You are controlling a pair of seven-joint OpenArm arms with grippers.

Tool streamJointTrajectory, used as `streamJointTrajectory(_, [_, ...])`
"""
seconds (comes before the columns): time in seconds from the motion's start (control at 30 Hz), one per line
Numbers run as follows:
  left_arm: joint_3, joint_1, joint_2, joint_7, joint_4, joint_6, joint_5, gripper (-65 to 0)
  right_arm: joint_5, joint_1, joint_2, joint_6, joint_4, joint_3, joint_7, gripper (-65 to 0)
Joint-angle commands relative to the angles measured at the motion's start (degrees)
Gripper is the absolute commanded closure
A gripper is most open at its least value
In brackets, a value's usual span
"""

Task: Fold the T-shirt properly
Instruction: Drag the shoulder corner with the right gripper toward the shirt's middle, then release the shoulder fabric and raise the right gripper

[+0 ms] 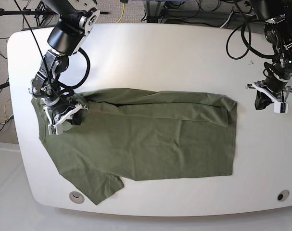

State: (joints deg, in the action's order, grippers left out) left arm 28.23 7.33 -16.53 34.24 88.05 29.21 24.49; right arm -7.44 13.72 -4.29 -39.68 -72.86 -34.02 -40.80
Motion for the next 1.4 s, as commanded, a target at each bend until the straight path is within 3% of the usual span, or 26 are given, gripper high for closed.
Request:
streamJointTrajectory(0.0, [0.27,-1.02,-0.79,-1.41,0.67,-0.08,0.85,-1.9,-0.42,1.40,-0.71,-0.32,-1.23,-0.18,1.00,0.0])
streamJointTrajectory(0.5, [0.38,-0.51,-0.92,-1.69,0.61,-0.45,0.70,-2.3,-0.32,1.34,-0.83,-0.32,-1.90,-0.68,0.40,-0.3])
streamJointTrajectory(0.63, [0.32,-0.22,-0.82,-1.62,0.82,-0.67,0.77,-2.4,-0.03,1.41,-0.83,-0.32,-1.88,-0.81,0.66,-6.2])
streamJointTrajectory(0.7, [0.03,-0.02,-0.82,-1.78,0.96,-0.73,1.23,-2.1,0.44,1.33,-0.83,-0.32,-1.65,-1.01,1.63,-14.5])
streamJointTrajectory(0.97, [-0.04,0.00,-0.79,-1.78,0.88,-0.94,1.41,-1.9,1.44,1.31,-0.66,-0.32,-4.43,-1.31,2.95,-23.3])
streamJointTrajectory(1.03, [0.03,0.24,-0.94,-1.51,0.95,-0.93,1.54,-1.7,0.68,0.04,-0.62,-0.32,-7.39,-1.36,2.29,-28.6])
streamJointTrajectory(1.23, [-0.13,0.39,-0.98,-1.29,1.07,-0.86,1.72,-1.7,0.39,-1.96,-0.33,-0.32,-14.26,-1.59,0.87,-33.7])
streamJointTrajectory(1.37, [-0.09,0.02,-1.53,-1.58,1.01,-0.56,1.50,-5.0,0.92,-3.09,-0.88,-0.01,-16.35,-2.21,-1.43,-34.0])
